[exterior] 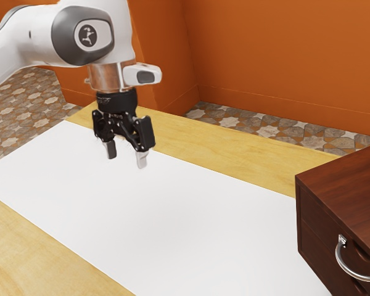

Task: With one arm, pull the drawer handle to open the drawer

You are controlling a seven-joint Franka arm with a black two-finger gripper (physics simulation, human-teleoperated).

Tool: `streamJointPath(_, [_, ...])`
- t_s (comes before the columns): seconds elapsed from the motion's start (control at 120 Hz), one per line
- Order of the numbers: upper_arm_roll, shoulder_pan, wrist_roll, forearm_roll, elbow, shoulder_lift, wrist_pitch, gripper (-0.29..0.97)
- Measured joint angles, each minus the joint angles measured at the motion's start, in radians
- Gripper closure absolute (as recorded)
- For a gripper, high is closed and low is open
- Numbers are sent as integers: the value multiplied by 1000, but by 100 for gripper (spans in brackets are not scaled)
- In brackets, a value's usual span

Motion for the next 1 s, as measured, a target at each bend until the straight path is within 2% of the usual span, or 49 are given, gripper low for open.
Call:
streamJointPath(0.3, [2,4,24,-13,3,-3,95,0])
streamJointPath(0.433, [-7,3,11,-28,33,-104,107,0])
streamJointPath(0.467, [-35,17,-11,-39,36,-126,110,0])
streamJointPath(0.525, [-133,69,-68,-53,37,-153,115,0])
streamJointPath(0.65, [-305,109,-245,-75,23,-153,161,0])
streamJointPath(0.725, [-452,145,-359,1,19,-152,202,0])
streamJointPath(0.817, [-525,56,-496,65,8,-151,238,0])
streamJointPath(1.0, [-559,-201,-822,80,-35,-132,288,0])
